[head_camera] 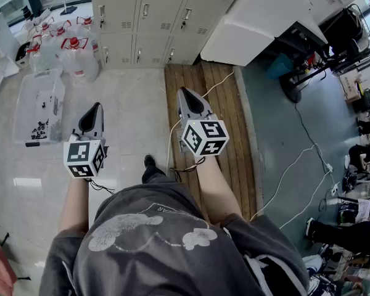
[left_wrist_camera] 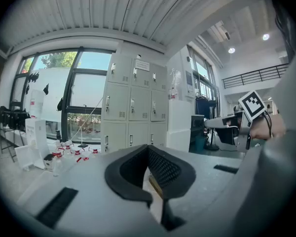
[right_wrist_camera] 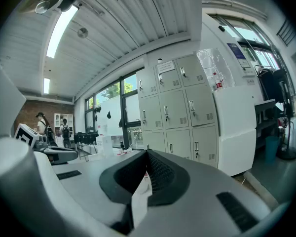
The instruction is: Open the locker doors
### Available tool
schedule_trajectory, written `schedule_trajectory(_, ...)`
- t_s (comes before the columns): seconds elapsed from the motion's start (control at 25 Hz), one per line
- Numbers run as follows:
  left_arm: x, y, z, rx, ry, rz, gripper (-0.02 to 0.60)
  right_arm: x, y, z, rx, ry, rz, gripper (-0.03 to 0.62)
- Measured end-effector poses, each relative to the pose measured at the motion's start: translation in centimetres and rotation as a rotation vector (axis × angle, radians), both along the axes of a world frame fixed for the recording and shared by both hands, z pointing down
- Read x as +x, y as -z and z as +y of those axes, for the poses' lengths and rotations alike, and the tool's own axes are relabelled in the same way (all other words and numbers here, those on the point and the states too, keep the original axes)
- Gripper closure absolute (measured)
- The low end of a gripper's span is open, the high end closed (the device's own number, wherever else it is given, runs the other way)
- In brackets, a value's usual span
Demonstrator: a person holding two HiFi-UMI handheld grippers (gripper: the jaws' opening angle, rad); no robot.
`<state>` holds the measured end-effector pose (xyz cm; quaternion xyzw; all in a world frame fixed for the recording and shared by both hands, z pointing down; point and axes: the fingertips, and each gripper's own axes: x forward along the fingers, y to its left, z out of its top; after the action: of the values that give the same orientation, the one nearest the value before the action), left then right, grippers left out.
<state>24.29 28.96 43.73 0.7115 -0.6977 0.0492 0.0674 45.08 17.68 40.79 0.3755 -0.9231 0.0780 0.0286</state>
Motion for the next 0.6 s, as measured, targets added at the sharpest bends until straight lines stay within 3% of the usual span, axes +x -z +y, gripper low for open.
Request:
schedule_trajectory(0.24, 0.9, 0.4, 0.5, -0.004, -0.008, -0.014, 0.574, 1.0, 0.1, 1.4, 0.002, 0.009, -0.002, 0.566)
schedule_trajectory(0.6, 1.8, -0.4, 5.3, -0.011, -0.038, -0.001, 0.573, 1.6, -1.1, 6.1, -0.013, -0.014, -0.019, 0.566)
